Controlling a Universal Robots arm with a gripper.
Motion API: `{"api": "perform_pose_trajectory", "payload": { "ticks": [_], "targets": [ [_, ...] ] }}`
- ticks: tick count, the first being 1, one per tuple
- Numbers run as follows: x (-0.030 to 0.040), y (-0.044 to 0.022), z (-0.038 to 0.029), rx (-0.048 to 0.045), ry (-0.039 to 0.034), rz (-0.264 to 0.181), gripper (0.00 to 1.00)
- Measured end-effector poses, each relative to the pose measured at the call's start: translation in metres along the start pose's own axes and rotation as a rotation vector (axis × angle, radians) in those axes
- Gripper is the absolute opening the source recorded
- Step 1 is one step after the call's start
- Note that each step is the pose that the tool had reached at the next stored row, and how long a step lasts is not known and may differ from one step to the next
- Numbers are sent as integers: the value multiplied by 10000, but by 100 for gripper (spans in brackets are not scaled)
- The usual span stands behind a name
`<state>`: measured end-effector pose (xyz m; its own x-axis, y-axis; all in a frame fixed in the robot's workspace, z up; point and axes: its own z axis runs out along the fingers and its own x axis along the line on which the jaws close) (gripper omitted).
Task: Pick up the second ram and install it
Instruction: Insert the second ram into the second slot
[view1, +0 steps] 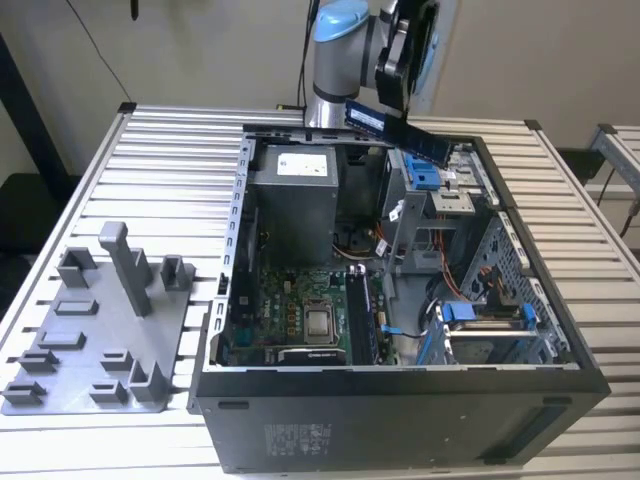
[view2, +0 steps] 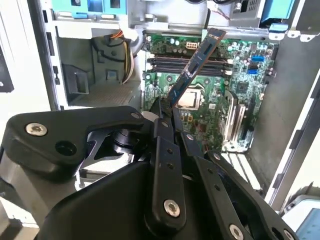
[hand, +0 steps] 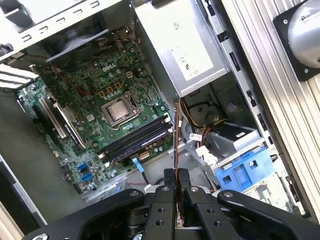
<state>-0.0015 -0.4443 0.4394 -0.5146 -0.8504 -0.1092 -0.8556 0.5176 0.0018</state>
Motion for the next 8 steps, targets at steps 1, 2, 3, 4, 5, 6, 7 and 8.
{"api": "perform_pose_trajectory", "payload": {
  "ticks": [1, 2, 3, 4, 5, 6, 7, 8],
  "targets": [
    [0, 0, 1, 13, -1, 114, 14],
    [0, 0, 1, 21, 1, 198, 14],
    [0, 0, 1, 20, 8, 271, 14],
    [0, 0, 2, 5, 21, 328, 14],
    [0, 0, 2, -27, 43, 378, 14],
    [1, 1, 2, -69, 73, 422, 14],
    [1, 1, 3, -108, 99, 457, 14],
    [0, 0, 3, -140, 122, 497, 14]
  ]
}}
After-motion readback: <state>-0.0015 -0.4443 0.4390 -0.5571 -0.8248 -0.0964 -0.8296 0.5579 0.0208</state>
